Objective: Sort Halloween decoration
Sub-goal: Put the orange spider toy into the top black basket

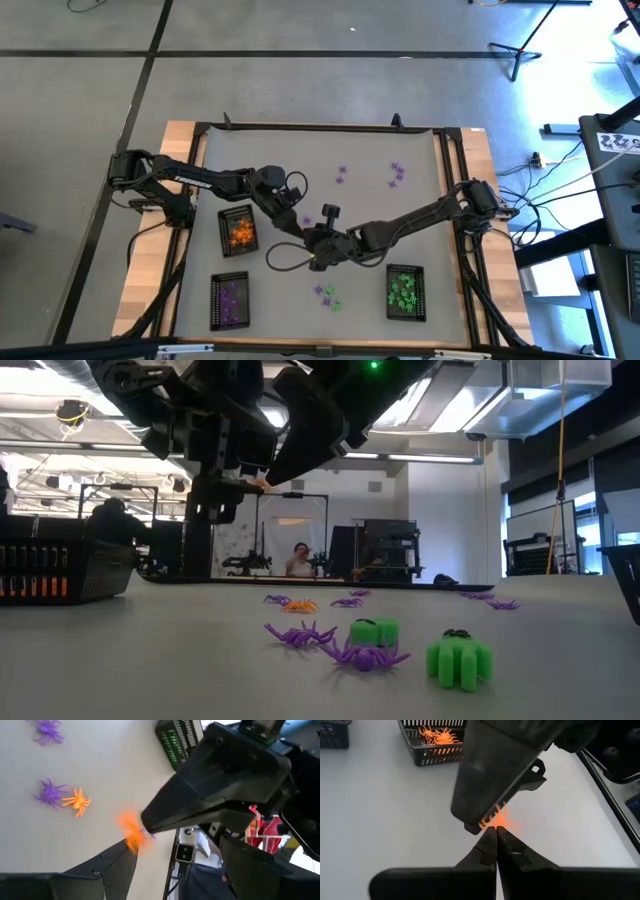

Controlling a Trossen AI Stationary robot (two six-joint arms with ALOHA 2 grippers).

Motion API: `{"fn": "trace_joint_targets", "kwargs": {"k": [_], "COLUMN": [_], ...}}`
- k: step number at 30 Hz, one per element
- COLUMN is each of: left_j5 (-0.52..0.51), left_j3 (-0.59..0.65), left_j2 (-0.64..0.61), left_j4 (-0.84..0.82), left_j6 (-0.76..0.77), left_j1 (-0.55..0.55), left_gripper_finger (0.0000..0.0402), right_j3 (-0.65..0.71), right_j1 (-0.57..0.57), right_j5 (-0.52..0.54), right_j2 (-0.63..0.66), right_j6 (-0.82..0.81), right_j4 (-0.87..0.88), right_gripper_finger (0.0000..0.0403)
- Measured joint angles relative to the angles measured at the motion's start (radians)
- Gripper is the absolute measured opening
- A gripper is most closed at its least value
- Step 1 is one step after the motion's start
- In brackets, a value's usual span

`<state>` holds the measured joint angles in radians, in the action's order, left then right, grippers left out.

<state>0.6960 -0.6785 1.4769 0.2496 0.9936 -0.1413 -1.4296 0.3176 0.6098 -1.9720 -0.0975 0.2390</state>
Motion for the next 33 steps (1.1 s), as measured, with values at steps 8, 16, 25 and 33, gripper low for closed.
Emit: {"fn": "trace_joint_targets", "kwargs": {"k": [8, 16, 25, 33], "left_j5": [0.001, 0.032, 0.025, 0.015], "left_j3": [0.0, 0.0, 0.0, 0.0], "left_j2": [0.0, 0.0, 0.0, 0.0], "left_j4": [0.0, -0.014, -0.039, -0.04], "left_j6": [-0.008, -0.017, -0.049, -0.088], "left_j1": [0.0, -0.017, -0.036, -0.036], "left_gripper_finger": [0.0265, 0.0227, 0.0225, 0.0225], "right_j3": [0.0, 0.0, 0.043, 0.22], "right_j1": [0.001, 0.001, 0.002, 0.003], "right_j5": [0.0, -0.013, -0.253, -0.35], "right_j2": [0.0, 0.0, 0.0, -0.002], "right_j6": [-0.001, -0.053, -0.17, -0.188], "right_j4": [0.0, 0.125, 0.185, -0.056], "right_gripper_finger": [0.0, 0.0, 0.0016, 0.0064]}}
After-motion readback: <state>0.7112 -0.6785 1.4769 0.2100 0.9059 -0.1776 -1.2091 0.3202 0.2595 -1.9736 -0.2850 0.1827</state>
